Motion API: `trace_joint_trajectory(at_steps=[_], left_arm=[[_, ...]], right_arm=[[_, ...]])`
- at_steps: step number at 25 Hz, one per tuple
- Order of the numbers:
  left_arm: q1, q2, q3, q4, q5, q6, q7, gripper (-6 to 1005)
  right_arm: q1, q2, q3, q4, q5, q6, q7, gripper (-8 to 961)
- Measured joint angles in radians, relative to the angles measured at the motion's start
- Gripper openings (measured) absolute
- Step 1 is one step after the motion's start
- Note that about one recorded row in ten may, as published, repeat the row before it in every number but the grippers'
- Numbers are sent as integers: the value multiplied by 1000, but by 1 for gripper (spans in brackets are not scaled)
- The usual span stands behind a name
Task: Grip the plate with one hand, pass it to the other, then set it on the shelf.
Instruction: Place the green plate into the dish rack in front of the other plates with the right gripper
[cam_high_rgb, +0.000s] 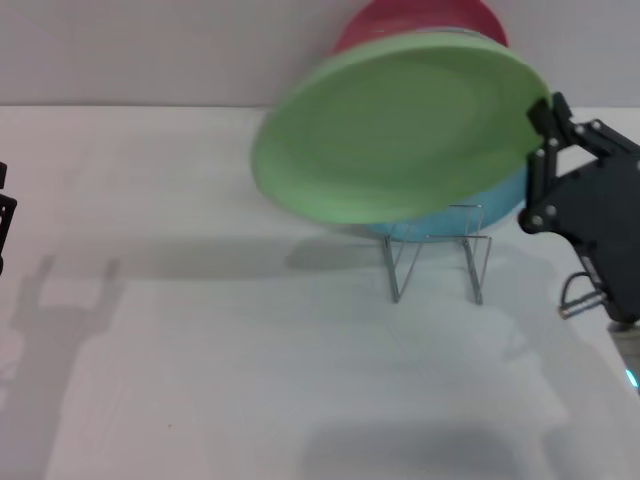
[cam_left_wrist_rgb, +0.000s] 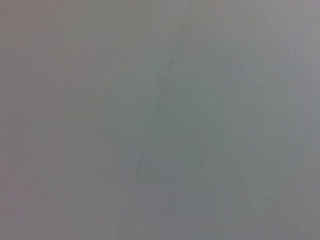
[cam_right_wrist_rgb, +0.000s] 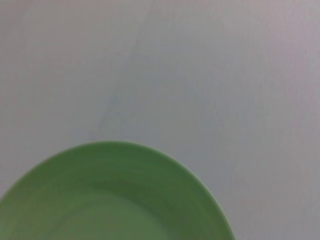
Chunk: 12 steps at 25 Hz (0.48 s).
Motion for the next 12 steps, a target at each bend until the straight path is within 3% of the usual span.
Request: trace_joint_trajectory(at_steps=[12], left_arm=[[-30,-2,7,24,1,3,-43,840]], right_arm=[[18,0,5,-145,8,-24,-6,26]])
